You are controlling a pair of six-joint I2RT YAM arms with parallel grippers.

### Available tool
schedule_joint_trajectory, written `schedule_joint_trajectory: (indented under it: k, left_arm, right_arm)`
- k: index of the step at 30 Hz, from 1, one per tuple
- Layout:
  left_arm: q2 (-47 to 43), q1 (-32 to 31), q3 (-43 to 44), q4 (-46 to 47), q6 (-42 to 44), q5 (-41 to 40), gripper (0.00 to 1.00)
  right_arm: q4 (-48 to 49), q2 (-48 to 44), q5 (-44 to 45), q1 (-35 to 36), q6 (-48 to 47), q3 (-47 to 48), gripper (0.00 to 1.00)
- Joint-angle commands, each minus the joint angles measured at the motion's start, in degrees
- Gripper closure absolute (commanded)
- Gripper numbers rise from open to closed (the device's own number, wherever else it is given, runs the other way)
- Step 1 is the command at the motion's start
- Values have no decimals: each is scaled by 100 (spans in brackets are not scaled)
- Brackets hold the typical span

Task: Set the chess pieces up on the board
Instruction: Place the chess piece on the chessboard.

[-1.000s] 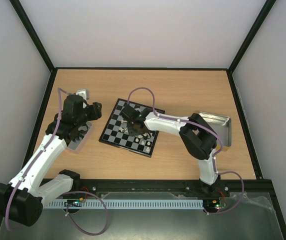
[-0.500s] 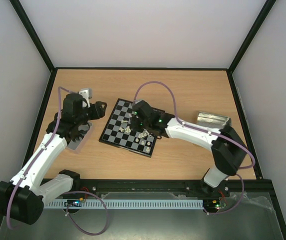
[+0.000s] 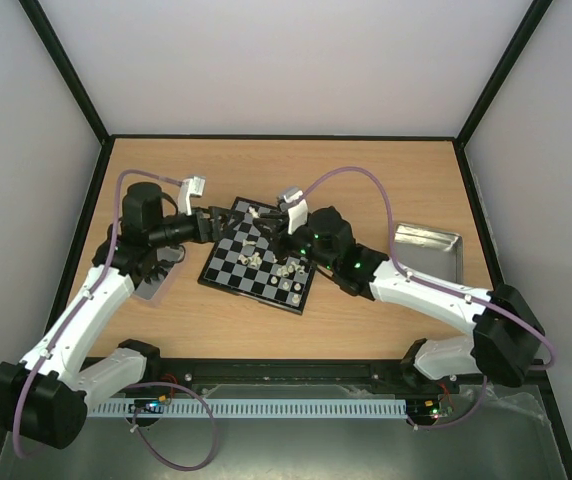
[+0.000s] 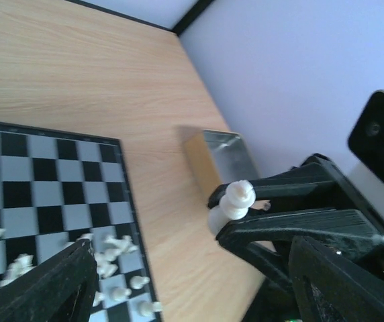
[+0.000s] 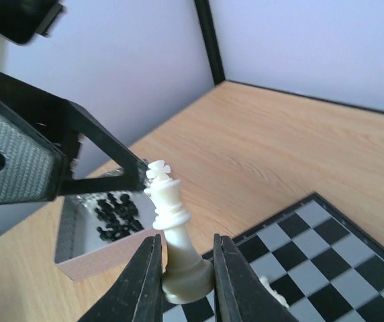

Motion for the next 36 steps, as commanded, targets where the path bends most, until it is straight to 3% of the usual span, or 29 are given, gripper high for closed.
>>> schedule_joint_trajectory:
  k: [1,7,10,14,21,28,30,32,36]
  left_arm:
    - [10,19,313,423,-554,1223,21]
    - [208,11,454,805,-1096,1733,30]
    - [399,-9,566,705,-1159,1863,38]
    - [672,-157,737,278,-900,1836,47]
    - [914,-345,829,-66,-588,1698,74]
    - [948,-398,854,-316,-336,1612,90]
    - [929,-411,860,-383,-266,1485,93]
    - [881,-418,866,-482,-180,1203,94]
    - [738,-422,831,-915,48,26,94]
  right_arm:
    - [658,-303,-446,-24,-520,-196,88]
    - [494,-406,-731,-19,-759,-201,88]
    - [452,-398,-770,-24,-814,-184,88]
    - [441,-380,-771,-19,-846,-145,88]
    - [349,-329,-707,-23,-854,-106,88]
    - [258,-253,-609,-23,-736,-40,88]
    - [231,-219,-567,-18,-615,-18,84]
    - [132,-176,-447,-24,-411,27,74]
    - [-39,-223,-325,-16,117,-90,56]
